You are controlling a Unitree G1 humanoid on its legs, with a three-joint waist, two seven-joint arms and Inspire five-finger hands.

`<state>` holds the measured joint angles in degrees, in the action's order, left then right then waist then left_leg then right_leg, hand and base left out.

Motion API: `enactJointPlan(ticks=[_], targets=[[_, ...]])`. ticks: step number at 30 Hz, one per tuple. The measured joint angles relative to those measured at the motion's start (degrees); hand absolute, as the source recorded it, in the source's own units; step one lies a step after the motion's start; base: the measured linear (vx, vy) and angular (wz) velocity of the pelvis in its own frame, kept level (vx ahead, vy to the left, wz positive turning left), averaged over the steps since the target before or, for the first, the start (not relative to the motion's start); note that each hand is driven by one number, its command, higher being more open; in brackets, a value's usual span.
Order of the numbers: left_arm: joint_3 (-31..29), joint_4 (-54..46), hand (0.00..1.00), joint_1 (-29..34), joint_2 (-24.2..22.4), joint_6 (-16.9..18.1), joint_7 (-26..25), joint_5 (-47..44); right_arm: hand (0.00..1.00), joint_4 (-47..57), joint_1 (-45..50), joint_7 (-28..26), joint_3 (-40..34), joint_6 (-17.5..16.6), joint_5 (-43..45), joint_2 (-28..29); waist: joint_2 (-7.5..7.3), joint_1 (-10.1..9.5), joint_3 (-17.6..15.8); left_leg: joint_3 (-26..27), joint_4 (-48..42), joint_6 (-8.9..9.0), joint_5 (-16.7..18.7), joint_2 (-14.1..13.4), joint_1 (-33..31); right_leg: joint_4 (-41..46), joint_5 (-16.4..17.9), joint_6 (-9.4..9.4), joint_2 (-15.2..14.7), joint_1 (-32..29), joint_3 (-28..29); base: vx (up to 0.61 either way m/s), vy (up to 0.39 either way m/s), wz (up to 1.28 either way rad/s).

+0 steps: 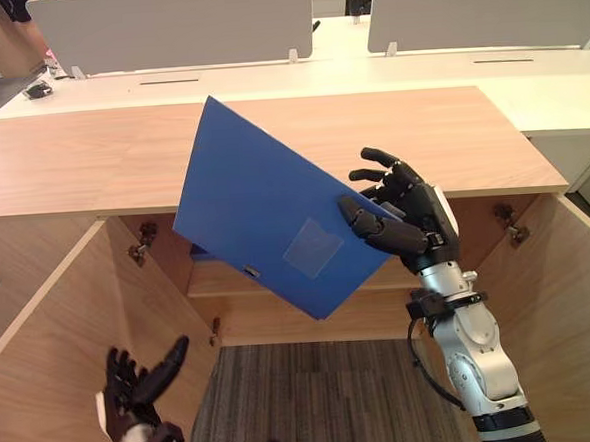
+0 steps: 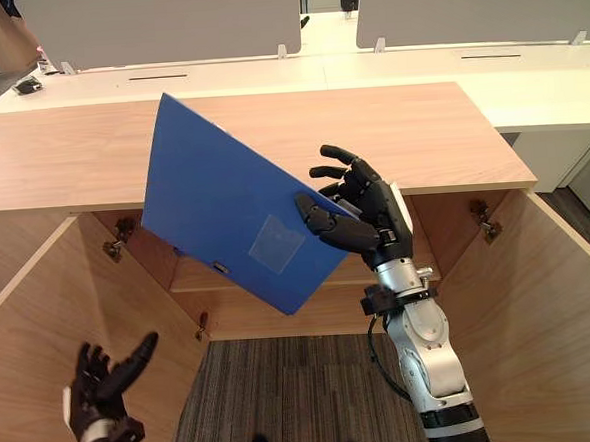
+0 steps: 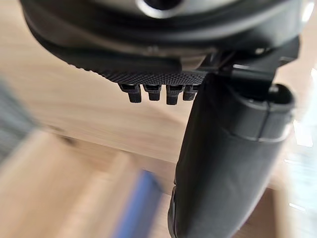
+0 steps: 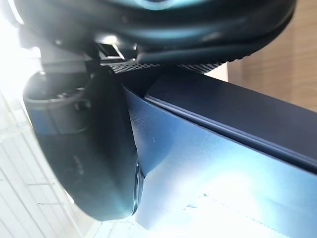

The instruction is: Walk over to the cabinet, pick up the folder, carry it to the office cabinet, place the folder inside the office cabinet, then close the office cabinet door

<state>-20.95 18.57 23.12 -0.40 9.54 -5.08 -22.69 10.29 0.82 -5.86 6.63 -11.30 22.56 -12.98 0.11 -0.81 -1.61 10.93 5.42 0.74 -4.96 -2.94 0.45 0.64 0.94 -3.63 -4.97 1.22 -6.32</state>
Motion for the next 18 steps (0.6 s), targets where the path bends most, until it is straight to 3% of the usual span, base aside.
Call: enactJointPlan(ticks=[6,10,14,18], targets=[[0.16,21.90,1.00,-2.47,1.12,-2.73,0.83,6.84,0.00,-5.31,0.29,-0.83,7.35,0.01,0.01,-1.72,-1.02,-0.02,-1.77,-0.02,-0.34,0.09,-0.08,-0.27,-1.27,0.14,0.06,0.14,0.19,-1.28,-0.01,0.00,0.000,0.00],[2.40,27.52,1.00,-6.76,3.03,-3.02,1.63,8.18,0.00,-9.84,-2.85,-1.41,11.76,0.04,-0.21,-2.14,-1.38,-0.29,-8.74,-0.57,-7.27,0.08,1.44,-0.89,-8.99,5.93,1.17,0.90,0.01,-8.30,-0.04,-0.07,-0.011,0.04],[6.45,28.36,1.00,-12.88,4.73,-2.71,1.73,8.12,0.00,-17.31,-9.05,-0.15,12.94,1.78,-0.38,-2.09,0.12,-0.92,-16.00,-1.83,-18.08,-0.15,4.79,-1.61,-17.99,16.60,4.90,1.13,-0.68,-16.87,-0.25,-0.14,-0.020,0.10],[10.18,26.61,1.00,-15.87,5.20,-1.82,1.84,7.96,0.00,-18.65,-12.36,2.86,11.31,2.07,-0.09,-0.99,1.58,-0.91,-20.58,-2.45,-26.05,0.09,7.70,-2.01,-25.24,25.59,8.41,1.32,-1.87,-24.55,-0.17,-0.14,0.020,0.07]])
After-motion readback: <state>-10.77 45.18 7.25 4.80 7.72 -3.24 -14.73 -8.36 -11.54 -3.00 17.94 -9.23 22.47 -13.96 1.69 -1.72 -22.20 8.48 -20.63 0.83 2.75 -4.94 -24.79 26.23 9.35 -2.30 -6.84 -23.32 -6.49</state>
